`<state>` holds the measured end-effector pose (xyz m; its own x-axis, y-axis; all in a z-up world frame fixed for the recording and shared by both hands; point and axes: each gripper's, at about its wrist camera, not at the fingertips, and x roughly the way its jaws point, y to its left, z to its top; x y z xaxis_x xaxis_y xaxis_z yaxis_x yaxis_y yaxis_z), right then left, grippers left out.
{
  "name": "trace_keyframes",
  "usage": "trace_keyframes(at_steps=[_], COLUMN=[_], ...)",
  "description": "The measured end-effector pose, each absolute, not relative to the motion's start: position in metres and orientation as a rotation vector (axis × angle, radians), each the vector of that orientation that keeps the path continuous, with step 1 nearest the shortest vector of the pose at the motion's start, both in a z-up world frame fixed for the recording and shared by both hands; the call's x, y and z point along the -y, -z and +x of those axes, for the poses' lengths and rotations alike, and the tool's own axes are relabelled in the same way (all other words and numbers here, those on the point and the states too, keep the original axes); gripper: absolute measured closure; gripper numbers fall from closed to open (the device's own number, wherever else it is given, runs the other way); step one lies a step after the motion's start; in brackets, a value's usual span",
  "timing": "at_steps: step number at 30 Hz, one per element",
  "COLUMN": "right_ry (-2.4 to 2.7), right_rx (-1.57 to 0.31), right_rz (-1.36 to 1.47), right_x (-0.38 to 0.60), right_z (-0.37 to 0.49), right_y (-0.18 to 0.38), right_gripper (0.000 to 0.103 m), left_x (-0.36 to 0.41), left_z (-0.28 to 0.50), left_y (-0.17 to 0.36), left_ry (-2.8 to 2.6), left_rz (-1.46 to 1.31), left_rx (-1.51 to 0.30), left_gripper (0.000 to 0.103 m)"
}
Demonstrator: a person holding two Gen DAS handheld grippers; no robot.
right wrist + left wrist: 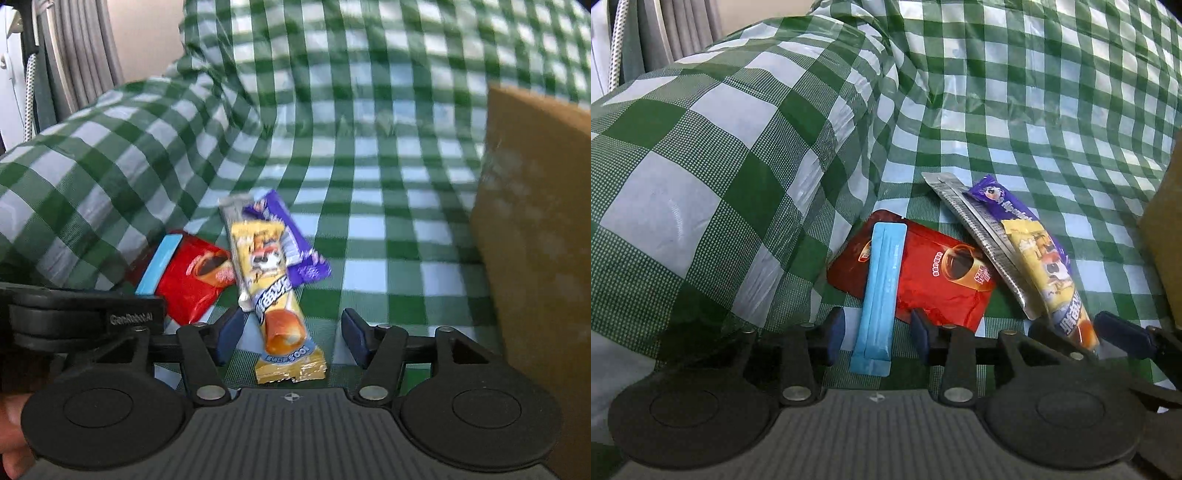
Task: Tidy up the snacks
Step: 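Grasp the yellow snack bar with right tool while left tool grasps the blue stick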
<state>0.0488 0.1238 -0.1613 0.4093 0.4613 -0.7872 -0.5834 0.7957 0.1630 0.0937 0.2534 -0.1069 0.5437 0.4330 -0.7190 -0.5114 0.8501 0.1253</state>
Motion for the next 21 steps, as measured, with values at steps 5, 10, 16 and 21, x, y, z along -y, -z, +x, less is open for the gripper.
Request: trace_keyframes(at_steps=[5,10,16,21], right_ry=[-0.682,-0.665,-0.709,-0.765], right_rx=[-0.92,-0.913,-0.948,-1.051], right_rz=[-0.176,-0.162,-0.21,-0.224], right_x=[-0.128,-0.119,-0.117,-0.107], right_z=[0.048,0.047,0.037,0.026], right_y=[0.163,0.152,0.121,0.086], right_gripper=[0.073,0.076,0.076,0.076], left_x=[-0.261,-0.266,-0.265,-0.267], left_z=[0.091,0.084,0.08,0.058], left_y=[0.108,0.1,0.083,0.072], left_ry=[-0.551,-0.53,-0.476,-0.416], left_rz=[-0.139,-0.192,-0.263,-0.376], left_rx=[-0.825,-0.835,-0.853,-0.887], left_gripper=[0.083,0.085,0.085,0.085])
